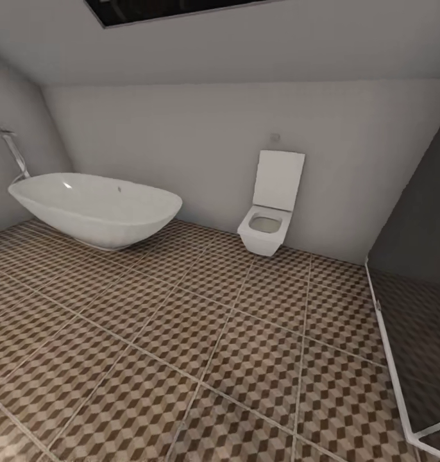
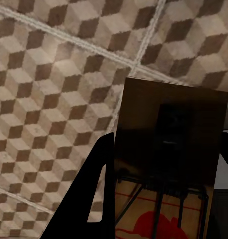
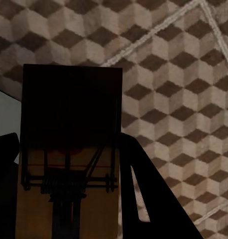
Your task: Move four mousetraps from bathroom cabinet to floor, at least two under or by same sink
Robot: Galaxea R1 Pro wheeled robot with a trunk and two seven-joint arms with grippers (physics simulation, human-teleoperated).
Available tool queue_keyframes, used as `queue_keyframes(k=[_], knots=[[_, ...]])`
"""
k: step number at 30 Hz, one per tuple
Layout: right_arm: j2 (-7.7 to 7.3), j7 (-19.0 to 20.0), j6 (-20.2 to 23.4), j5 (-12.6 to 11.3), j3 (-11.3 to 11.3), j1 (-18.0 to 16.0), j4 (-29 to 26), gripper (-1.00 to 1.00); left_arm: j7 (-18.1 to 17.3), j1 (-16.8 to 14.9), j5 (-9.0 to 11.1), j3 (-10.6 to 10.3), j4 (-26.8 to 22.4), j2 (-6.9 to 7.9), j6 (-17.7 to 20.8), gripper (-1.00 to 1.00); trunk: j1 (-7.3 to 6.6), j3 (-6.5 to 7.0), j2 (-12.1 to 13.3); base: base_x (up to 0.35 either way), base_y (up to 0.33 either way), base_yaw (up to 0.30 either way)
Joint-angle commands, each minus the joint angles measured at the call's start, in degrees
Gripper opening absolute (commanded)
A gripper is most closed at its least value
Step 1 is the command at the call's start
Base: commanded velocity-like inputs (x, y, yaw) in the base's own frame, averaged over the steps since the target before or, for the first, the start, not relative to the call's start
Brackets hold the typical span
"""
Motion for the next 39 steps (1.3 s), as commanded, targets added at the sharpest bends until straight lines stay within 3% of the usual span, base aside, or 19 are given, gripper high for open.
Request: queue_keyframes(k=[1,39], knots=[[-0.04,-0.2,-0.1,-0.6,0.5,0.0,-0.1,-1.00,0.5,-0.1,0.3,-0.5,-0.3,0.04,-0.4,-1.00,0.00,-0.05,0.0,0.000,0.000,0.286],[0.03,-0.2,-0.1,-0.6,0.5,0.2,0.0,-1.00,0.5,-0.1,0.3,-0.5,-0.3,0.04,-0.4,-1.00,0.00,-0.05,0.0,0.000,0.000,0.286]])
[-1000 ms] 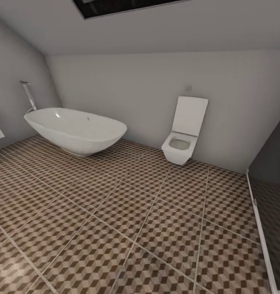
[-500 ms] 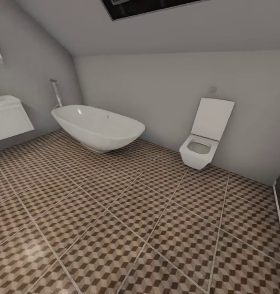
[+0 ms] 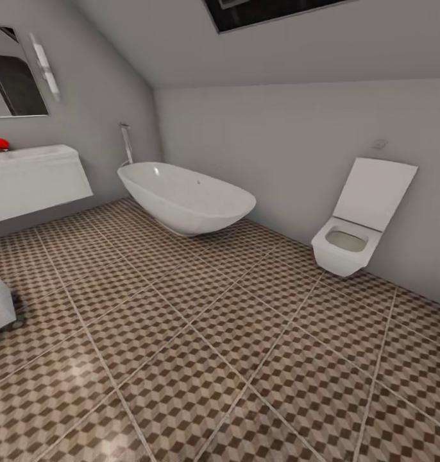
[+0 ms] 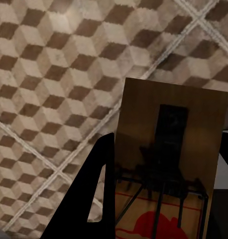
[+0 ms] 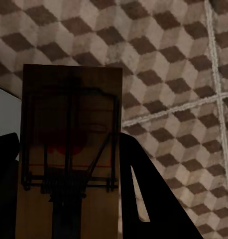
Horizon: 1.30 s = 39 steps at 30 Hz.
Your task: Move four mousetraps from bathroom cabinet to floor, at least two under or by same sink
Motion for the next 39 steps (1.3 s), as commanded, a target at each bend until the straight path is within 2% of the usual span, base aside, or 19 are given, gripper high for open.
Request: queue_keyframes(k=[1,17,22,32,39], knots=[[-0.02,-0.2,-0.1,-0.6,0.5,0.0,-0.1,-1.00,0.5,-0.1,0.4,-0.5,-0.3,0.04,-0.4,-1.00,0.00,-0.05,0.0,0.000,0.000,0.286],[0.06,-0.2,-0.1,-0.4,0.6,0.0,-0.1,-1.00,0.4,-0.1,0.4,-0.5,-0.2,0.09,-0.4,-1.00,0.00,-0.05,0.0,0.000,0.000,0.285],[-0.02,-0.2,-0.1,-0.5,0.5,0.0,-0.2,-1.00,0.3,-0.1,0.4,-0.5,-0.2,0.13,-0.4,-1.00,0.00,-0.05,0.0,0.037,0.000,0.090],[0.01,-0.2,0.0,-0.5,0.5,0.0,-0.2,-1.00,0.2,-0.1,0.4,-0.5,-0.2,0.13,-0.5,-1.00,0.00,-0.05,0.0,0.311,0.000,0.006],[0.06,-0.2,0.0,-0.6,0.6,0.0,-0.2,-1.00,0.2,-0.1,0.4,-0.5,-0.2,0.13,-0.5,-1.00,0.00,-0.23,0.0,0.334,0.000,0.218]])
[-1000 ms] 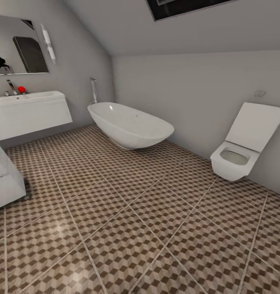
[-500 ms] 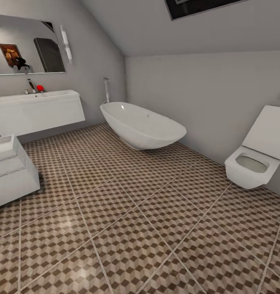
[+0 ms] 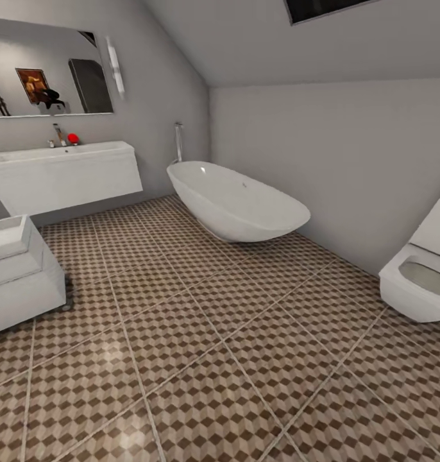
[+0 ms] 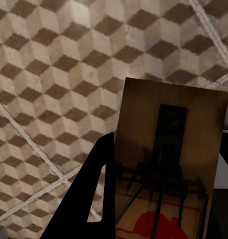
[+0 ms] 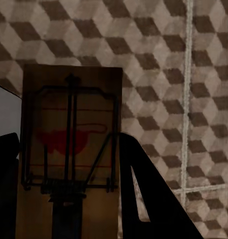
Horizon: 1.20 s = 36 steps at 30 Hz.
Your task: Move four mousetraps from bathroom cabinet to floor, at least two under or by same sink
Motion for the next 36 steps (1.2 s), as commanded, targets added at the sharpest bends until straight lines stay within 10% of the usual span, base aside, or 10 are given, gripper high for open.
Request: queue_keyframes(k=[1,28,36], knots=[[-0.03,-0.2,-0.1,-0.6,0.5,0.0,0.0,-1.00,0.5,-0.1,0.3,-0.5,-0.3,0.04,-0.4,-1.00,0.03,-0.09,0.0,0.334,0.000,0.272],[-0.11,-0.2,-0.1,-0.8,0.3,0.0,0.0,-1.00,0.5,-0.1,0.3,-0.5,-0.2,0.04,-0.4,-1.00,0.03,-0.82,0.0,0.325,0.000,0.183],[-0.20,-0.1,-0.2,-14.4,0.2,0.0,-0.1,-1.00,0.6,-0.1,0.3,-0.5,-0.2,0.04,-0.5,-1.00,0.03,-0.82,0.0,0.198,0.000,0.000]])
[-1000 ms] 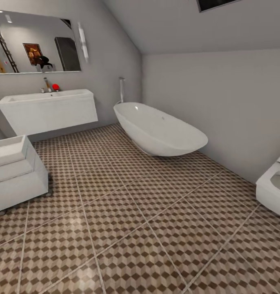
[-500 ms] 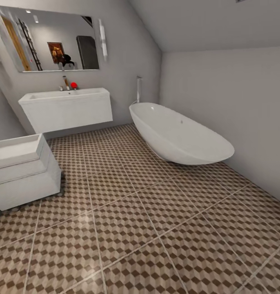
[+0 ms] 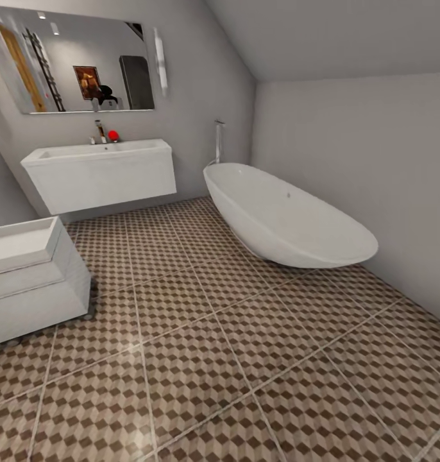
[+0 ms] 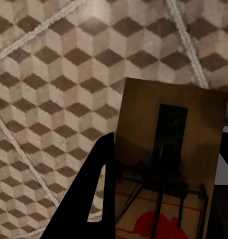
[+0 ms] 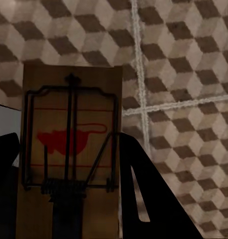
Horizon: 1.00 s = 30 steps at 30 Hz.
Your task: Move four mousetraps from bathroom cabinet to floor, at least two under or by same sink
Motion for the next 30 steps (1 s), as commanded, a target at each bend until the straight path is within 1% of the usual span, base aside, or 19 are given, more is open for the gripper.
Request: queue_keyframes(k=[1,9,14,26,30], knots=[[0.06,-0.2,-0.1,-0.8,0.6,0.0,-0.1,-1.00,0.5,-0.1,0.3,-0.5,-0.3,0.05,-0.4,-1.00,0.01,-0.05,0.0,0.168,0.000,0.000],[0.03,0.0,-0.1,-1.1,0.6,0.0,0.0,-1.00,0.6,-0.1,0.3,-0.5,-0.2,0.04,-0.4,-1.00,0.01,-0.05,0.0,0.156,0.000,0.027],[0.07,-0.2,-0.1,-0.9,0.7,0.0,0.0,-1.00,0.6,-0.1,0.3,-0.5,-0.3,-0.03,-0.4,-1.00,0.01,-0.05,0.0,0.130,0.000,0.249],[0.14,-0.2,-0.1,-0.9,0.7,0.0,0.1,-1.00,0.6,-0.1,0.3,-0.5,-0.2,-0.04,-0.4,-1.00,0.01,-0.05,0.0,0.010,0.000,0.287],[-0.04,-0.2,-0.1,-0.8,0.7,0.0,0.0,-1.00,0.6,-0.1,0.3,-0.5,-0.1,0.05,-0.6,-1.00,0.01,-0.05,0.0,0.125,0.000,0.014]])
